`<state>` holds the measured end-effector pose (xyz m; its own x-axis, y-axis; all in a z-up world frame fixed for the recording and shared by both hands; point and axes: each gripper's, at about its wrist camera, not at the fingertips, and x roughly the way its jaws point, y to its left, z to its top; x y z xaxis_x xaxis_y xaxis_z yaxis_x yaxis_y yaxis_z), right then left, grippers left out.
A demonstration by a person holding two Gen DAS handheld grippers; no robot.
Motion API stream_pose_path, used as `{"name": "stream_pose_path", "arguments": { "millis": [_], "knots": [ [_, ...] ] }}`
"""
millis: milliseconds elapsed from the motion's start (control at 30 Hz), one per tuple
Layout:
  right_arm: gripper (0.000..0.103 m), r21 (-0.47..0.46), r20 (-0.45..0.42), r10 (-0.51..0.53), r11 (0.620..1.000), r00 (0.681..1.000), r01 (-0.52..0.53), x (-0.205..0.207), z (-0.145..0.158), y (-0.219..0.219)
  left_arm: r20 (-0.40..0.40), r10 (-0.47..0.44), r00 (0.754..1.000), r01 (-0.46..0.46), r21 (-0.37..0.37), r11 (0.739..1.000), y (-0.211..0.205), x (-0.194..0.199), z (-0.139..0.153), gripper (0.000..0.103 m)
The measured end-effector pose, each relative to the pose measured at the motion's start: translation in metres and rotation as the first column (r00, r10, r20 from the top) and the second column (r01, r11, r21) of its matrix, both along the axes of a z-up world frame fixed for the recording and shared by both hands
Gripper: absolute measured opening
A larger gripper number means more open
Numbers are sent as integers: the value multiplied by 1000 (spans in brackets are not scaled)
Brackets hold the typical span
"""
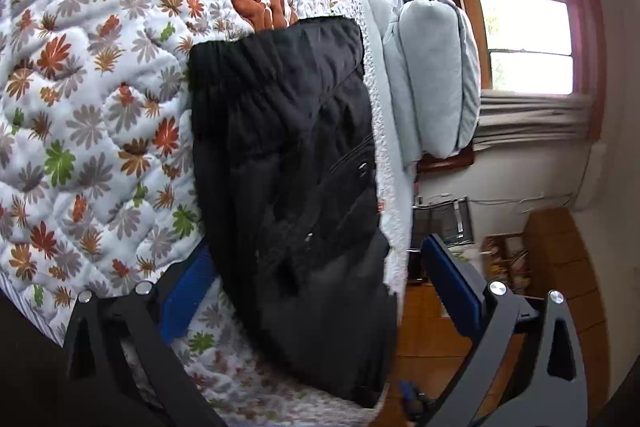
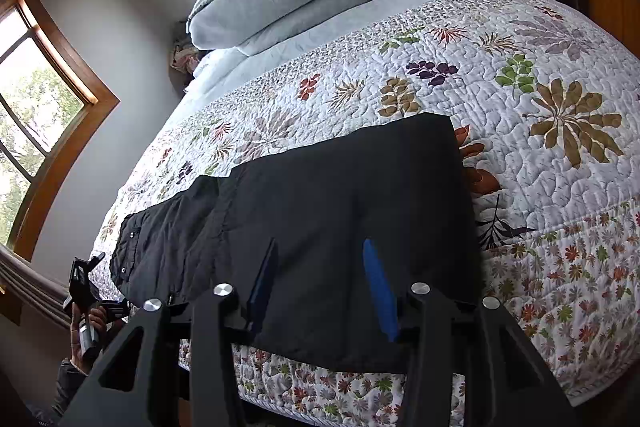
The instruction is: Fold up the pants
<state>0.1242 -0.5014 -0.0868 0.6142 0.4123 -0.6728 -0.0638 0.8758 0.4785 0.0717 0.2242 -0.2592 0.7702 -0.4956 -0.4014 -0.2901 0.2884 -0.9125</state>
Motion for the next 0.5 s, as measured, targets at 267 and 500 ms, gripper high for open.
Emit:
{"name": "stream_pose_path", "arguments": {
  "millis": [267, 500],
  "knots": [
    [52, -24, -11, 11, 1000, 1000, -11, 2, -3, 5, -1, -17, 1000, 17, -22, 1000, -6, 13, 4, 64],
    [52, -46, -21, 20, 999, 1000, -21, 2, -7, 9, -55, -20, 998, 20, 3, 1000, -9, 20, -5, 26]
  ]
}}
